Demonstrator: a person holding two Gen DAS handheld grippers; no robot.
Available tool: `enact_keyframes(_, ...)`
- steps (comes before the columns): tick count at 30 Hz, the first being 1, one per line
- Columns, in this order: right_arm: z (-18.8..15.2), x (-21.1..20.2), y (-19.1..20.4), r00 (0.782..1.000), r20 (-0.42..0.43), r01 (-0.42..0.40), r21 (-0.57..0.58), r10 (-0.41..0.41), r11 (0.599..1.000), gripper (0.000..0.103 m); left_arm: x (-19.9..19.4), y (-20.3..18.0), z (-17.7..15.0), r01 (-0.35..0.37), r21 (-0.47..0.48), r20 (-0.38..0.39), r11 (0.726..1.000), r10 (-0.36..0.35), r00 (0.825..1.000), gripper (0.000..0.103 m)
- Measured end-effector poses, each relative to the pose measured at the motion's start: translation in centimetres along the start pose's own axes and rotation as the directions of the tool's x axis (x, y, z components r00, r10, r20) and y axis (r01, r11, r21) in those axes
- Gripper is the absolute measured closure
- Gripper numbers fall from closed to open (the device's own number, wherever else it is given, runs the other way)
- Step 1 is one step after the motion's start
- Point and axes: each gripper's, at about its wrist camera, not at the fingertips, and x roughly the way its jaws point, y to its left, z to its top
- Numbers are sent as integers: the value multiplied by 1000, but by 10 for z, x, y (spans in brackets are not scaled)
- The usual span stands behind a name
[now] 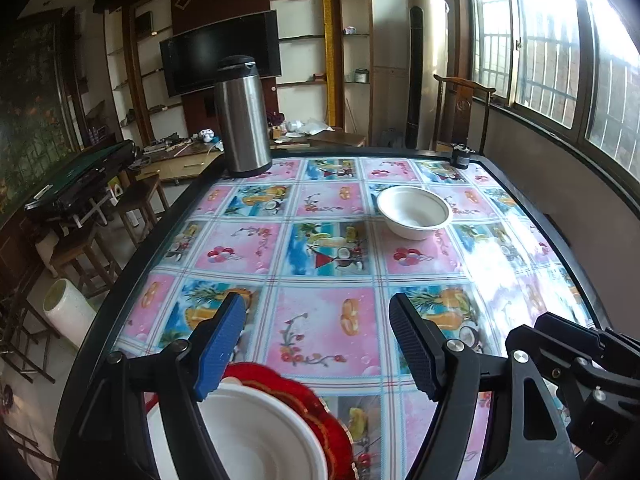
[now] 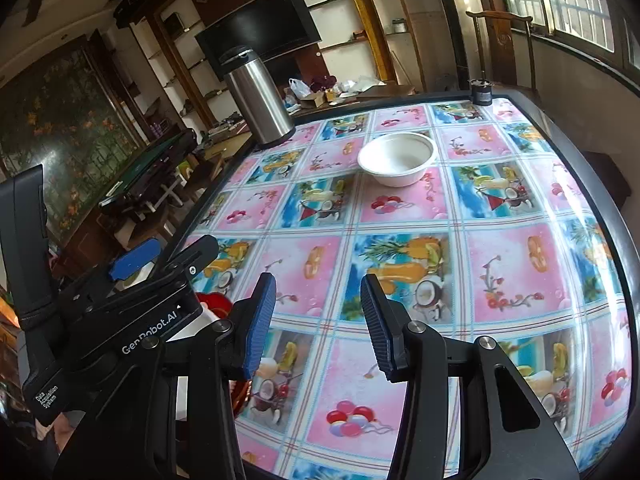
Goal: Organize plates and bowls
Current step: 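Move the left gripper to the rim of the small white bowl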
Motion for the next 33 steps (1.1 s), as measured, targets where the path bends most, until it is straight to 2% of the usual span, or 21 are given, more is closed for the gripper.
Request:
enact_keyframes(7,10,10,-20,1000,-14,25,18,-25,1000,59,13,-19,10,7,40,-10,999,-7,1000,28)
enact_keyframes(23,35,28,-43,999,-18,33,42,-32,999,59,47,-37,27,27,41,-52,999,-25,998,28)
enact_keyframes(33,57,47,-55,998,-30,51,45,-50,998,59,65,-45,38,8,69,-55,998,-4,999,28)
